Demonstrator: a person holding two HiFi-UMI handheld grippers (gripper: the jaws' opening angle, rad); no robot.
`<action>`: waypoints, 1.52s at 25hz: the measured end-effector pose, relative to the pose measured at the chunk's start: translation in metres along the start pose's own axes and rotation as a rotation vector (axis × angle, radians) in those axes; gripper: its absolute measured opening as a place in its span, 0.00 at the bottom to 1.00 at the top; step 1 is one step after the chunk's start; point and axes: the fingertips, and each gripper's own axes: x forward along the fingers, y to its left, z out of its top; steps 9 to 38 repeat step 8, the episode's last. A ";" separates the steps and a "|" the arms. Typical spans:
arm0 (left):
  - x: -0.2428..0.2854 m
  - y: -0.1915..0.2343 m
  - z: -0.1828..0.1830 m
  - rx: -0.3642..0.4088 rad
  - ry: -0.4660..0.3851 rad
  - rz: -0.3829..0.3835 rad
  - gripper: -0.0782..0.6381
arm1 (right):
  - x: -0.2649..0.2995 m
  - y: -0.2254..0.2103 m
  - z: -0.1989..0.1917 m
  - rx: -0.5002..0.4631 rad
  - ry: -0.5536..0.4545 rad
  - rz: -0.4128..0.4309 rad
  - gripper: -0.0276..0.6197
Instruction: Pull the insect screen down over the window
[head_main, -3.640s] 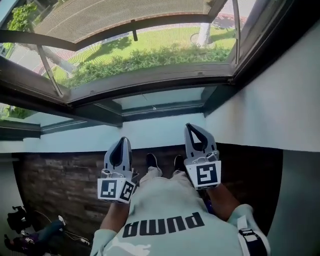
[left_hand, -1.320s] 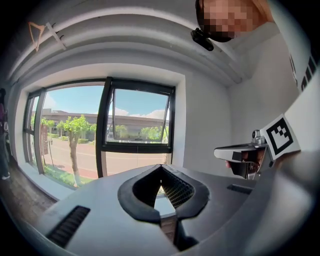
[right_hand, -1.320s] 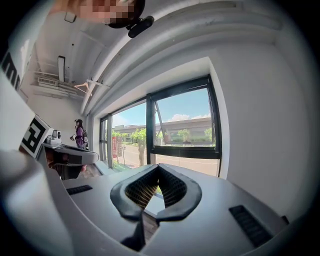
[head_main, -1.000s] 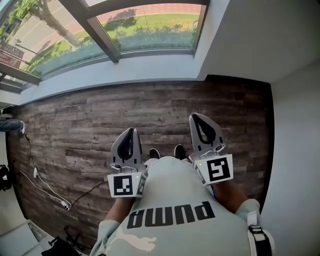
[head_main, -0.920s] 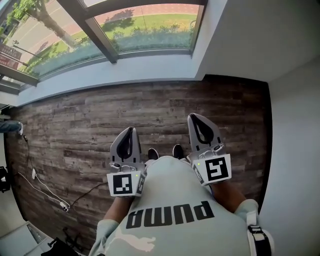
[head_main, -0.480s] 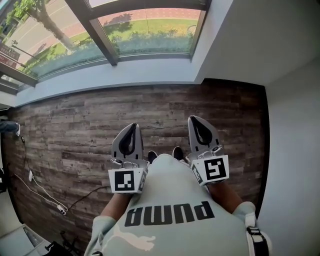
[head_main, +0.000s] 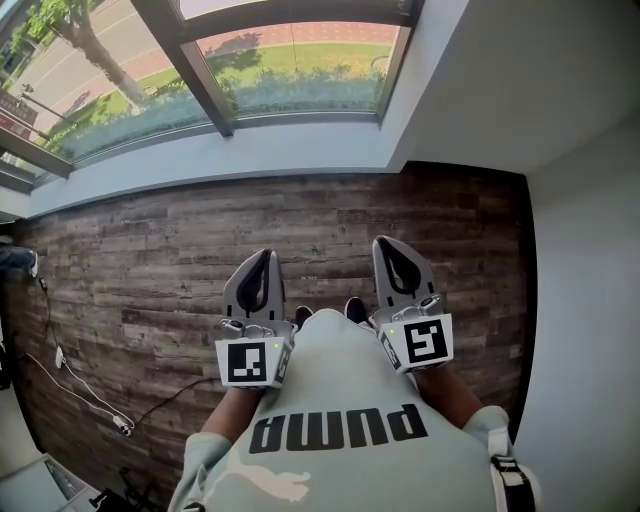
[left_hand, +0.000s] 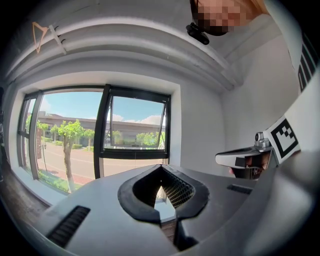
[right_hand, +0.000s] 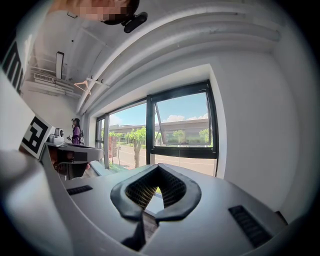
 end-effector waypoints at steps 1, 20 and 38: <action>-0.001 -0.001 0.000 -0.001 0.000 0.000 0.13 | -0.001 0.000 0.000 -0.001 0.000 0.000 0.05; -0.003 -0.005 -0.001 -0.001 0.003 0.001 0.13 | -0.004 -0.002 -0.002 -0.007 0.007 0.000 0.05; -0.003 -0.005 -0.001 -0.001 0.003 0.001 0.13 | -0.004 -0.002 -0.002 -0.007 0.007 0.000 0.05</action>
